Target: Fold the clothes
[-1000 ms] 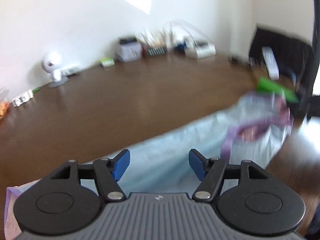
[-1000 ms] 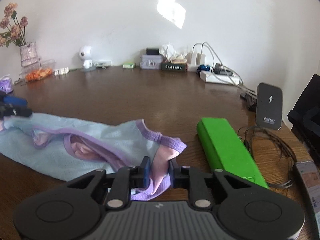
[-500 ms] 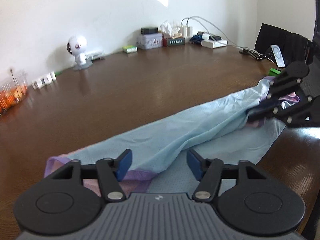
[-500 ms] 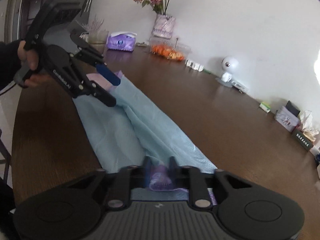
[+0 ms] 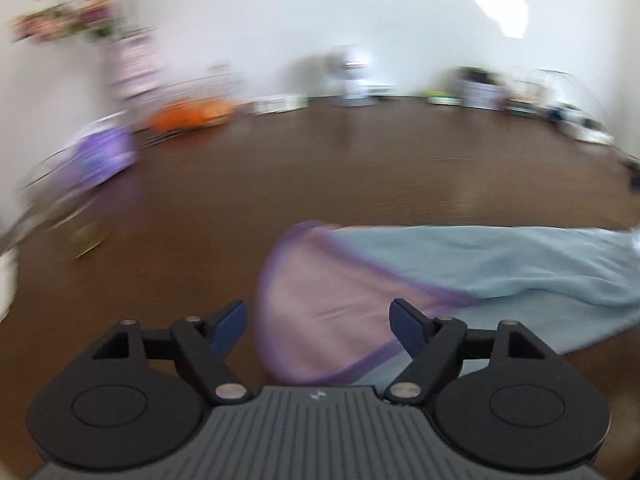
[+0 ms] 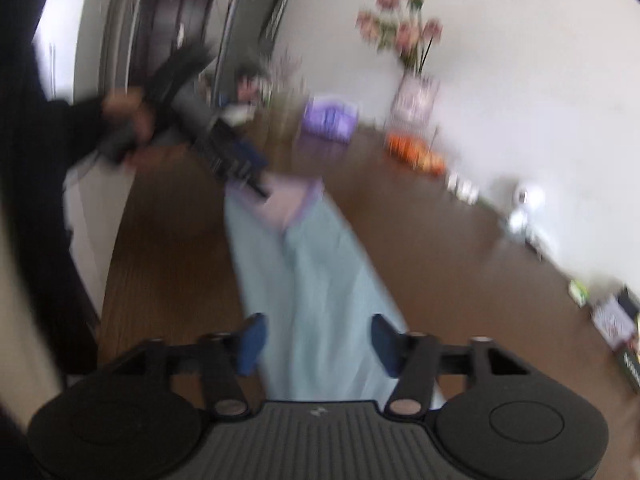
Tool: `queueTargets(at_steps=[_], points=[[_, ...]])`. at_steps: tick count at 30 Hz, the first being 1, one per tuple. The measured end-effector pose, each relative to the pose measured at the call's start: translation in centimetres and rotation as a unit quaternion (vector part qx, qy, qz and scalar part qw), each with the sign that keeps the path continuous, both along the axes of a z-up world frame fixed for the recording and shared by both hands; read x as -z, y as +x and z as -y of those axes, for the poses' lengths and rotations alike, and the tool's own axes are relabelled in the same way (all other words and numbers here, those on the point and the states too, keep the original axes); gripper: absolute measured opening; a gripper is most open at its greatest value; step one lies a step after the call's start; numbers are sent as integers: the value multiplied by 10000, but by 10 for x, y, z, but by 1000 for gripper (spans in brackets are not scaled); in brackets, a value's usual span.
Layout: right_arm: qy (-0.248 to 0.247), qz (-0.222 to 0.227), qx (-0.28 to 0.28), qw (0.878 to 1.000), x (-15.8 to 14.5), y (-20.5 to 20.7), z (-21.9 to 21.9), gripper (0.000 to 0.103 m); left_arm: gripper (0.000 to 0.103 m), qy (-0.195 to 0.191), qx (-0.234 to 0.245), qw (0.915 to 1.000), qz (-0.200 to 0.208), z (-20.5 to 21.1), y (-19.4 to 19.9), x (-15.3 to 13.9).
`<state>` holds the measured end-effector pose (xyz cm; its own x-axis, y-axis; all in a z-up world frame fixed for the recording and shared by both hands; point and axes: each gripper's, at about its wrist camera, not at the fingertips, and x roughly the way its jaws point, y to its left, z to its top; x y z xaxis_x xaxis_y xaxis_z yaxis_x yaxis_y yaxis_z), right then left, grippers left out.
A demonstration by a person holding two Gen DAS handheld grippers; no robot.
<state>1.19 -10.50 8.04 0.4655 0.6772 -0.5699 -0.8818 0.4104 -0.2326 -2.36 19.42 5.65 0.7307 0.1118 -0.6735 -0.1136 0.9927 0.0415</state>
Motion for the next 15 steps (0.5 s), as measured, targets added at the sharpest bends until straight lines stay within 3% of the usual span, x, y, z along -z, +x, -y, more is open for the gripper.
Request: queueTargets(at_steps=[2,5,6,9,10,12,14,15], points=[[116,42,-142,9998,-13,36,-29,62,77,-370,-611,9974,16,-8,-12,3],[97,-465,-662,9967,-13,105,-101,59,68,-1186,-1146,9863,-63,-12,-19,10],[-32,-762,-847,9935,-7,127,-130,53,67,-1152,-1266,9852,-30,-8,-18,10],[-590,-1266,-1213,9827,16,171,-205,30,49,-799,-1617,9836,-61,5,-13,10],[-738,-1371,-1296,9793,22,178,-220,29,44,-681,-1669,9836,-80,10,-13,10],[-960,-1446,-1413,9746,32,180,-234,28,32,-485,-1618,9856,-112,17,-9,11],[-1146,-1389,-1476,9725,44,176,-239,23,14,-541,-1526,9868,-81,17,-7,11],[-1206,-1403,-1492,9713,49,174,-238,14,11,-564,-1526,9866,-75,16,-5,11]])
